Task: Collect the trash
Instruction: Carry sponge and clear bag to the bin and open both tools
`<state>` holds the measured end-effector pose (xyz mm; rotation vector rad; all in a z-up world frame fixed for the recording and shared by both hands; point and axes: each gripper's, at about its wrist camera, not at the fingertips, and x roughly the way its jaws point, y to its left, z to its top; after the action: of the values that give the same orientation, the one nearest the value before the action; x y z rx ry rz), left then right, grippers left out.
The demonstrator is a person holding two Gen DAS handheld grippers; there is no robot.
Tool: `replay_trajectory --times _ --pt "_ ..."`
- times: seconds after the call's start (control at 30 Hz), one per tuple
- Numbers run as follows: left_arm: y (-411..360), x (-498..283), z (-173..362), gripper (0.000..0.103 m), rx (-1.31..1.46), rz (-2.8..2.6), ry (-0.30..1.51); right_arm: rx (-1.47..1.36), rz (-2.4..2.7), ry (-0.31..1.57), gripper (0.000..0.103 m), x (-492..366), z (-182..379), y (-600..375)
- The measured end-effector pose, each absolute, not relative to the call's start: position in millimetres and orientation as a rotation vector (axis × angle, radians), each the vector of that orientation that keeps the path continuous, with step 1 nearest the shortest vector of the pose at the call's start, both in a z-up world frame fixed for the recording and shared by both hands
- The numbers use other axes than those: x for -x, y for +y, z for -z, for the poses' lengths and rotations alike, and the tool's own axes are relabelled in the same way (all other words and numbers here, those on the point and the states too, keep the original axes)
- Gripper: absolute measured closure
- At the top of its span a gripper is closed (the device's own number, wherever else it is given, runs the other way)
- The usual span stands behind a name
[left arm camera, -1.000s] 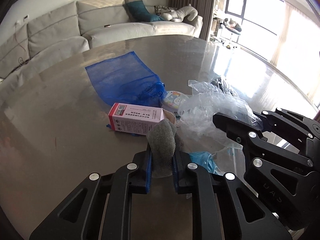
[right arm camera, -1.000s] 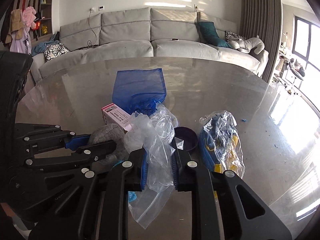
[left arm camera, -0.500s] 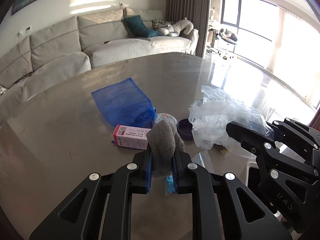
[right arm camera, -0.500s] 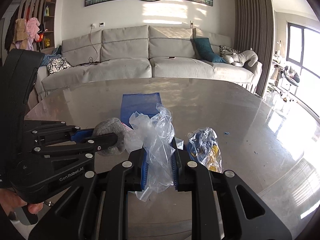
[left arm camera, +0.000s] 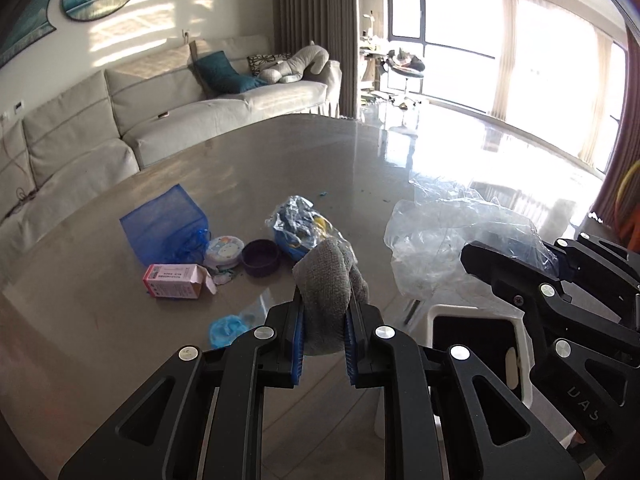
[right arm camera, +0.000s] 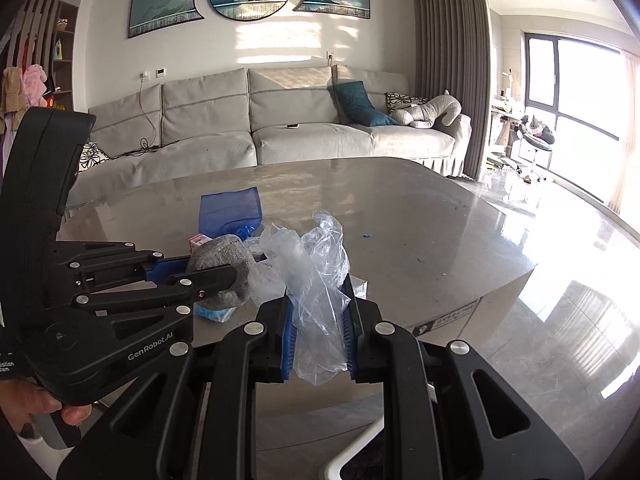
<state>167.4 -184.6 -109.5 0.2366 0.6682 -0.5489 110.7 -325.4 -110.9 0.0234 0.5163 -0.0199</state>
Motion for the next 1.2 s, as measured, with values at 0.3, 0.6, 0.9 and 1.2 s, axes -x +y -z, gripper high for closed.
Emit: replay_trajectory --times 0.3,0.6,0.9,1.2 --pt "-256.0 -114.5 138.1 0.087 -0.306 0.696 0.708 -0.085 0.159 0.571 0.082 -53.0 138.5 -374.1" --pt "-307.1 -82.1 173.2 0.087 -0.370 0.795 0.761 -0.168 0.246 0.627 0.081 -21.3 179.8 -419.2" --pt "-342.4 -80.3 220.2 0.087 -0.438 0.832 0.842 -0.214 0.278 0.705 0.081 -21.5 221.1 -442.6" --pt "-361.7 -93.2 257.8 0.087 -0.464 0.858 0.912 -0.235 0.271 0.783 0.081 -29.5 255.6 -460.1"
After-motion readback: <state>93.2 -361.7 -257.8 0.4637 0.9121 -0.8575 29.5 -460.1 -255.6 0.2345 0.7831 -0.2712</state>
